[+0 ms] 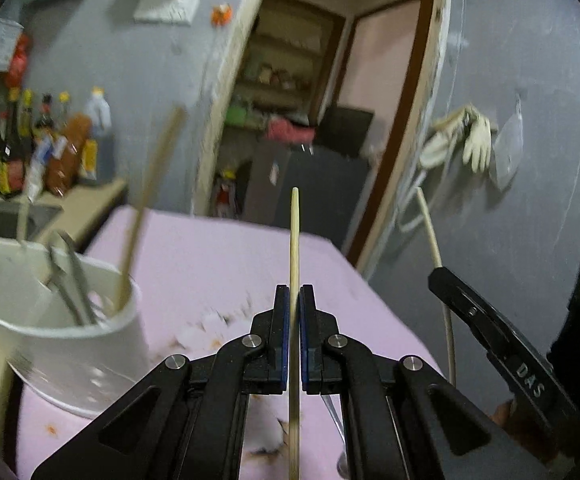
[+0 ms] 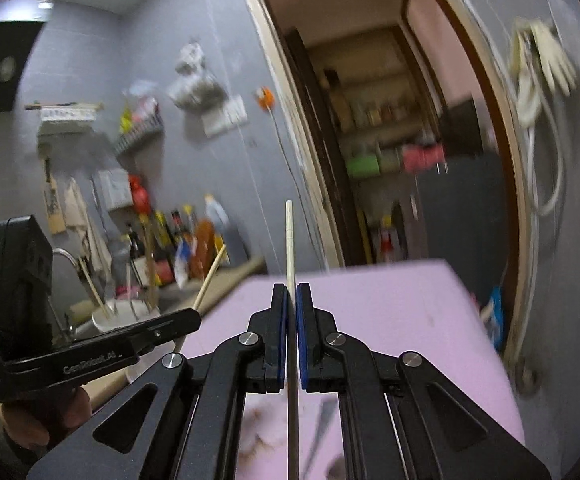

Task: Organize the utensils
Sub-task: 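Lift both chopsticks and carry them over the white holder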

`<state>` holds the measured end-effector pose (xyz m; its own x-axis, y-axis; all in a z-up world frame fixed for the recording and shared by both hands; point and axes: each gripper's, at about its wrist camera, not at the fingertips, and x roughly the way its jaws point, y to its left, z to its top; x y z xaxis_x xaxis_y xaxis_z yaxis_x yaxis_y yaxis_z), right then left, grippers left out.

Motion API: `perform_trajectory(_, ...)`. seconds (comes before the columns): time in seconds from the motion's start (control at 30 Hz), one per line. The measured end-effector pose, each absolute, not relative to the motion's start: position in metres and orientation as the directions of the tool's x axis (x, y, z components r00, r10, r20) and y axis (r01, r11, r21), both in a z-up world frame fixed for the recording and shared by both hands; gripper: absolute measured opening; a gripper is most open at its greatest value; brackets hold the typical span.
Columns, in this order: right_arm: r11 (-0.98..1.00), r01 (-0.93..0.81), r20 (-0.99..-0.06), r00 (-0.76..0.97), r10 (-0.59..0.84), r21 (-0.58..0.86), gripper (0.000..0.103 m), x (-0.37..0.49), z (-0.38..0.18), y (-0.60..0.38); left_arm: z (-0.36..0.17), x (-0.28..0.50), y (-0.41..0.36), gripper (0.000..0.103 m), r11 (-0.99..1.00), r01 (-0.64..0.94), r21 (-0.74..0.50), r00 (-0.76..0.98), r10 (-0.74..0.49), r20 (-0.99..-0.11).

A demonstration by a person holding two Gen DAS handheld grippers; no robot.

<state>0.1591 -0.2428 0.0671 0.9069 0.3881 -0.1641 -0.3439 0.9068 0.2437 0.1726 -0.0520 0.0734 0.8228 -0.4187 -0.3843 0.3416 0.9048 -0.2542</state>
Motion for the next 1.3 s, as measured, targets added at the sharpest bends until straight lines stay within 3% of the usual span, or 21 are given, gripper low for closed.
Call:
perform_trajectory(0.43,0.829,-0.482,0.068,0.872,0.484,0.285,0.003,0.182,0.119,-0.170,0.136,0.170,0.031,0.002,0.936,0.260,-0.237,0.929,-0.309,-0.203)
perform_trajectory(0.67,0.782,-0.529,0.166,0.848,0.504,0.329,0.003,0.198,0.133,-0.124,0.145,0.188,0.098,0.002,0.960,0.120,-0.251,0.975,-0.162,-0.153)
perform_trajectory(0.87,0.803,-0.505,0.208,0.863,0.461,0.316,0.003,0.207,0.125,-0.091,0.131,0.204,0.147,0.002,0.942,0.052,-0.332,0.986,-0.102,-0.135)
perform_trajectory(1.3,0.877,-0.432,0.175,0.899,0.401,0.211,0.003,0.220,0.089,-0.055,0.093,0.220,0.153,0.002,0.946,-0.045,-0.322,0.993,0.006,-0.121)
